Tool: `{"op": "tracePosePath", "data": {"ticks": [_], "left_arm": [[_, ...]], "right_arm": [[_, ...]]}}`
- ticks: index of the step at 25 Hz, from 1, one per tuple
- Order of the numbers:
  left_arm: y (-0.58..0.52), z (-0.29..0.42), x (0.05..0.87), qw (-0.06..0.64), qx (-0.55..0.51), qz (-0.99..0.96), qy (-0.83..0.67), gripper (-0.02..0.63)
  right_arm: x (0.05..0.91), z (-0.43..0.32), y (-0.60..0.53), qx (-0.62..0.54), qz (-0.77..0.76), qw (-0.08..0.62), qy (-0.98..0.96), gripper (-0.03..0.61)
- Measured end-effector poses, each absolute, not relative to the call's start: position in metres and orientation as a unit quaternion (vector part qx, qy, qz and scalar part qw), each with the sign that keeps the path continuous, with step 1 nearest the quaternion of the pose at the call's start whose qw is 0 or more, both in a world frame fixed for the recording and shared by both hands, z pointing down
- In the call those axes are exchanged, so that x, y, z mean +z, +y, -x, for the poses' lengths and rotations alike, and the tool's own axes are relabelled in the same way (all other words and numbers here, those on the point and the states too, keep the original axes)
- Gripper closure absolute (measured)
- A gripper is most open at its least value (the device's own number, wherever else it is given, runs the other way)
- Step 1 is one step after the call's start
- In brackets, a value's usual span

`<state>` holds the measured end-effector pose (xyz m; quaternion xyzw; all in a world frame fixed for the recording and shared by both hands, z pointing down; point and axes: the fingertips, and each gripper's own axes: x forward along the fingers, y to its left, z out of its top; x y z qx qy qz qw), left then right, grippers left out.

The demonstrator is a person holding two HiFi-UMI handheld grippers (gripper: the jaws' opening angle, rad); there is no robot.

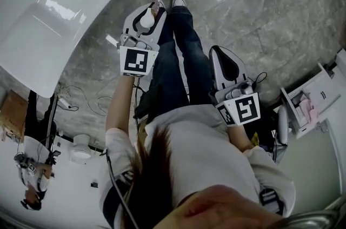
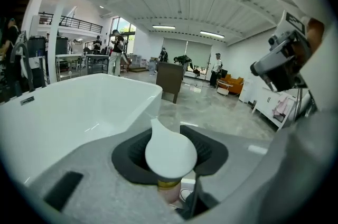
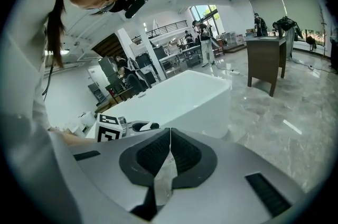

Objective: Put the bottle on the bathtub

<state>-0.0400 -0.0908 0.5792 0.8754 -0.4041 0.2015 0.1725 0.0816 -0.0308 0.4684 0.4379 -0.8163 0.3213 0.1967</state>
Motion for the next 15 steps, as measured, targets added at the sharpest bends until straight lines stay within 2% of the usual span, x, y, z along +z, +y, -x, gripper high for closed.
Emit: {"op": "tracePosePath", "data": {"ticks": [15], "left_arm": [[-0.112,0.026,0.741,0.214,0.252,-0.86,-0.389,0.476]], "right_arm": [[0.527,-0.088,-0.018,0.343,-0.457,0.232,-0.787,0.565]]}}
